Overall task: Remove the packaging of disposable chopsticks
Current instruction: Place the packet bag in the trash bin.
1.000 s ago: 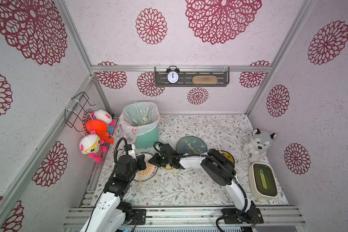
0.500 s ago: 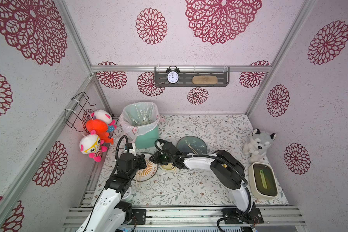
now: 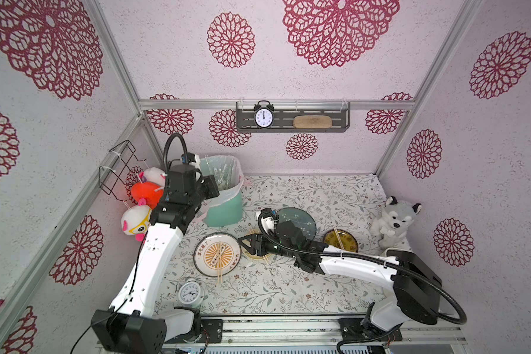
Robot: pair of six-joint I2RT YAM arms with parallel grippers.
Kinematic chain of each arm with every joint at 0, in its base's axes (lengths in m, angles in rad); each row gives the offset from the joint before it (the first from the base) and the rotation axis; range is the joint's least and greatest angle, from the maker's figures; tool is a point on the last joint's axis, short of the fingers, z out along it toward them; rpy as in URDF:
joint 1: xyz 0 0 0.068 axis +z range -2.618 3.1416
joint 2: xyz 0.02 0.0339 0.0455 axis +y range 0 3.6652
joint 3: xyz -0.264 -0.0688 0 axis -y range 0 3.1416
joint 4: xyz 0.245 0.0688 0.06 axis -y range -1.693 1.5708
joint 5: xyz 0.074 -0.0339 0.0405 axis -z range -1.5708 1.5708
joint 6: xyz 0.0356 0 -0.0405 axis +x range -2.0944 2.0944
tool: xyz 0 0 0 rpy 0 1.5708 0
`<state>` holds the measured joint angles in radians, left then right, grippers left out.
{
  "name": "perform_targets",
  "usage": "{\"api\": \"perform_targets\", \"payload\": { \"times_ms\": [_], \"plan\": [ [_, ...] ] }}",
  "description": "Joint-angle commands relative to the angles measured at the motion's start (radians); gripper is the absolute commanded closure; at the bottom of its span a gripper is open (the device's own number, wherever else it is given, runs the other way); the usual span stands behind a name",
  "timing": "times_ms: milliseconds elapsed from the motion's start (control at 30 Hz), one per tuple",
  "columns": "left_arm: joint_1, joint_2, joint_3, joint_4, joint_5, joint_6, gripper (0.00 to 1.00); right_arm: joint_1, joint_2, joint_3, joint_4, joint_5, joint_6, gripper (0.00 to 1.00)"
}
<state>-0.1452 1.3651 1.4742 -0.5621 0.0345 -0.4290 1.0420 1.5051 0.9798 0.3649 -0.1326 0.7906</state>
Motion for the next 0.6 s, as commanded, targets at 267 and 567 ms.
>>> {"api": "perform_targets", "payload": {
  "times_ms": [267,567],
  "plan": [
    [0.009,0.583,0.702,-0.581,-0.117,0.083,1.00,-0.031,-0.358,-0.250,-0.119,0.294,-0.090,0.41],
    [-0.002,0.644,0.880,-0.538,0.202,0.072,1.00,-0.034,-0.489,-0.377,-0.124,0.363,-0.082,0.41]
  ]
}}
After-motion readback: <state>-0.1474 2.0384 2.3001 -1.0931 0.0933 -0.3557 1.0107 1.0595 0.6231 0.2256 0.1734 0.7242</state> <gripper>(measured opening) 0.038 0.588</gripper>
